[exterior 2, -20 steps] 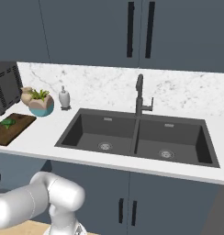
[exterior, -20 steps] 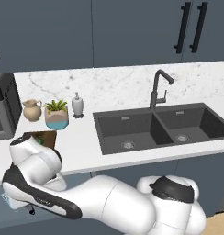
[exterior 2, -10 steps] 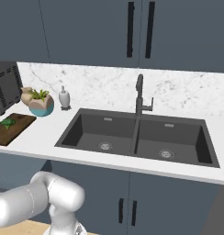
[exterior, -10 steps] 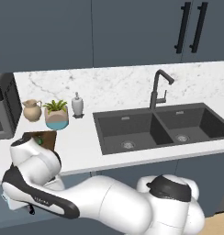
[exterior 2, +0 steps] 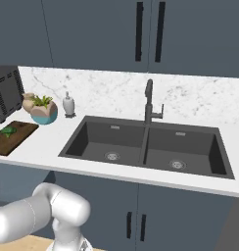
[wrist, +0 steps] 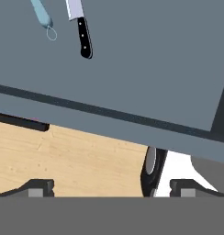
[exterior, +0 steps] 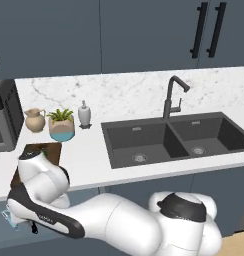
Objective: Place the appropriate cutting tool for cutting the broccoli skin on the cutting board.
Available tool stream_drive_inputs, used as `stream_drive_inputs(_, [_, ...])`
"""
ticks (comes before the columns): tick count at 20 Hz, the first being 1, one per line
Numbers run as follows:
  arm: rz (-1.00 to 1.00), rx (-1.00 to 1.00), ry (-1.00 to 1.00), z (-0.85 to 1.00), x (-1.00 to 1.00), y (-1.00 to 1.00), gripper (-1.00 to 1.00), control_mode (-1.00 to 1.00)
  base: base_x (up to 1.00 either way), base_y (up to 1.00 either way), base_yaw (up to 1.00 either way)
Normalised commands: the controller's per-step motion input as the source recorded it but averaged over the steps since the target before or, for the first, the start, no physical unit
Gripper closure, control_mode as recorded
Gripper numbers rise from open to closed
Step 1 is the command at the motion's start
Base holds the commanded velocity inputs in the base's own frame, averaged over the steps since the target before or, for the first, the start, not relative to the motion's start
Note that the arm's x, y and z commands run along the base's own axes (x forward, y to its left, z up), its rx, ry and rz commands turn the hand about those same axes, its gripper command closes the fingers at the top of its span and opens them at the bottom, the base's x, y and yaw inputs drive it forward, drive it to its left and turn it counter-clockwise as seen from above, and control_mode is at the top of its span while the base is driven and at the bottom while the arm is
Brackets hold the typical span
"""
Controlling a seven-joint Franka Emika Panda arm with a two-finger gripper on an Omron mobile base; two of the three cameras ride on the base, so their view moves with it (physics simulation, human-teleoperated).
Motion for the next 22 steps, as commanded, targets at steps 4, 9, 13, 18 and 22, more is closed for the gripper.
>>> stream_drive_inputs(4, [0.00, 0.06, 0.00, -0.27, 0.25, 0.02, -1.00, -1.00, 0.00, 0.00, 0.00])
stream_drive_inputs(9, [0.00, 0.02, 0.01, -0.34, 0.26, 0.02, -1.00, -1.00, 0.00, 0.00, 0.00])
stream_drive_inputs(13, [0.00, 0.00, 0.02, -0.48, 0.20, 0.13, -1.00, -1.00, 0.00, 0.00, 0.00])
stream_drive_inputs(18, [0.00, 0.00, 0.00, -0.51, 0.08, 0.13, -1.00, -1.00, 0.00, 0.00, 0.00])
stream_drive_inputs(22, [0.00, 0.00, 0.00, -0.46, 0.02, 0.19, -1.00, -1.00, 0.00, 0.00, 0.00])
